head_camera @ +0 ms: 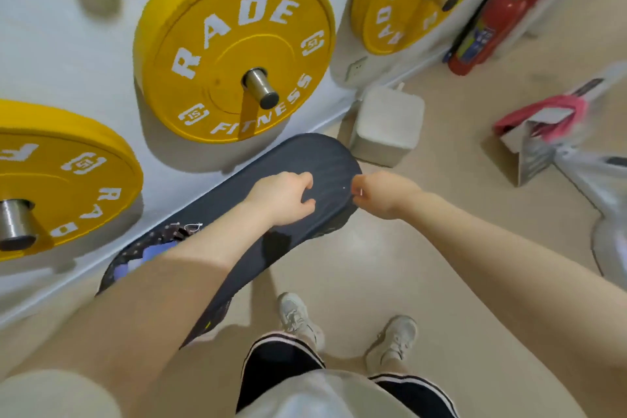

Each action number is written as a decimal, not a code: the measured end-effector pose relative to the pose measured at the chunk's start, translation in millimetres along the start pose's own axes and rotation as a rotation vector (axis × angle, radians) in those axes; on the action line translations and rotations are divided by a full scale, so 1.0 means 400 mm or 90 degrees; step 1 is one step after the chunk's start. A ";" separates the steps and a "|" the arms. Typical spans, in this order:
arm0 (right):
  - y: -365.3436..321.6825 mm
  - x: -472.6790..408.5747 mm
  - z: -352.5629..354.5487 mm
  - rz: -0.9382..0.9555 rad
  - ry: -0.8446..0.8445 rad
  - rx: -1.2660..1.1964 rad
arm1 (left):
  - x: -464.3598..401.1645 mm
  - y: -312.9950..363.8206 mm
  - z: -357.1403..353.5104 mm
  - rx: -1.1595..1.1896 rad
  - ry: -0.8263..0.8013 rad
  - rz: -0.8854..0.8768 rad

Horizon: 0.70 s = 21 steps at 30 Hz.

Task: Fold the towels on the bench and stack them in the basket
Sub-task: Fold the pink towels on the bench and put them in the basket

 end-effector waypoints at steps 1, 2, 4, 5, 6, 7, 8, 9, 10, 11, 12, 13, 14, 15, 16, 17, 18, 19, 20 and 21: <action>0.041 0.051 -0.010 -0.033 0.007 -0.011 | -0.008 0.044 0.000 -0.010 -0.010 -0.027; 0.085 0.104 -0.020 -0.066 0.015 -0.022 | -0.018 0.094 -0.004 -0.022 -0.022 -0.055; 0.168 0.204 -0.046 -0.125 0.030 -0.050 | -0.028 0.194 -0.016 -0.055 -0.039 -0.108; 0.217 0.261 -0.063 -0.157 0.040 -0.066 | -0.028 0.258 -0.026 -0.071 -0.048 -0.140; 0.259 0.311 -0.081 -0.185 0.049 -0.085 | -0.027 0.316 -0.035 -0.083 -0.057 -0.166; 0.299 0.357 -0.104 -0.212 0.056 -0.106 | -0.023 0.373 -0.045 -0.088 -0.065 -0.188; 0.342 0.414 -0.131 -0.240 0.062 -0.127 | -0.017 0.443 -0.061 -0.090 -0.074 -0.214; 0.383 0.472 -0.160 -0.265 0.065 -0.147 | -0.010 0.513 -0.079 -0.092 -0.083 -0.237; 0.422 0.528 -0.190 -0.286 0.068 -0.163 | -0.003 0.582 -0.099 -0.092 -0.092 -0.259; 0.459 0.584 -0.222 -0.305 0.072 -0.177 | 0.006 0.652 -0.120 -0.092 -0.094 -0.285; 0.494 0.639 -0.251 -0.321 0.078 -0.187 | 0.017 0.722 -0.140 -0.093 -0.091 -0.306; 0.530 0.697 -0.277 -0.336 0.084 -0.195 | 0.030 0.794 -0.159 -0.093 -0.084 -0.325; 0.566 0.760 -0.302 -0.349 0.090 -0.201 | 0.044 0.869 -0.180 -0.091 -0.080 -0.341; 0.606 0.823 -0.327 -0.361 0.102 -0.210 | 0.058 0.944 -0.203 -0.085 -0.077 -0.357; 0.645 0.887 -0.351 -0.371 0.119 -0.218 | 0.072 1.019 -0.228 -0.075 -0.077 -0.372; 0.683 0.952 -0.374 -0.383 0.135 -0.227 | 0.086 1.095 -0.252 -0.068 -0.079 -0.388; 0.719 1.019 -0.397 -0.399 0.152 -0.236 | 0.101 1.170 -0.275 -0.066 -0.084 -0.403; 0.753 1.085 -0.418 -0.421 0.168 -0.244 | 0.115 1.241 -0.293 -0.065 -0.088 -0.419; 0.788 1.148 -0.437 -0.444 0.185 -0.250 | 0.129 1.310 -0.307 -0.061 -0.090 -0.433; 0.825 1.207 -0.456 -0.470 0.201 -0.260 | 0.143 1.377 -0.319 -0.054 -0.093 -0.446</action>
Point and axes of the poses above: each hand's wrist, its own x-axis away from the middle knuckle, its own z-axis out of the back of the hand, y = z × x, the point moved 2 cm from there along -x, towards the middle knuckle, and after that the axes turned 2 degrees about z, right-handed, at the moved point
